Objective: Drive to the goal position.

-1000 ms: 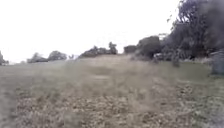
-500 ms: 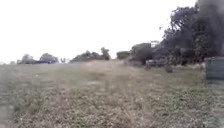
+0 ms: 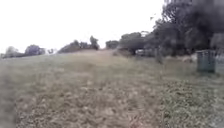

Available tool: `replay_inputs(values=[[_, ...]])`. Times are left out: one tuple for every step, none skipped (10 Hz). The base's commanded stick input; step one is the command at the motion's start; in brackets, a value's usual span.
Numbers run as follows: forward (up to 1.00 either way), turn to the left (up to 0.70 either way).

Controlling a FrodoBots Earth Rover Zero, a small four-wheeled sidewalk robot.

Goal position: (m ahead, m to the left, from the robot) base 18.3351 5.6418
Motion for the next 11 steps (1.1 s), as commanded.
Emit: replay_inputs(values=[[0.70, 0.00], [0.70, 0.00], [0.70, 0.00], [0.70, 0.00], [0.70, 0.00], [0.70, 0.00], [0.70, 0.00], [0.70, 0.00], [0.70, 0.00], [0.70, 0.00], [0.70, 0.00]])
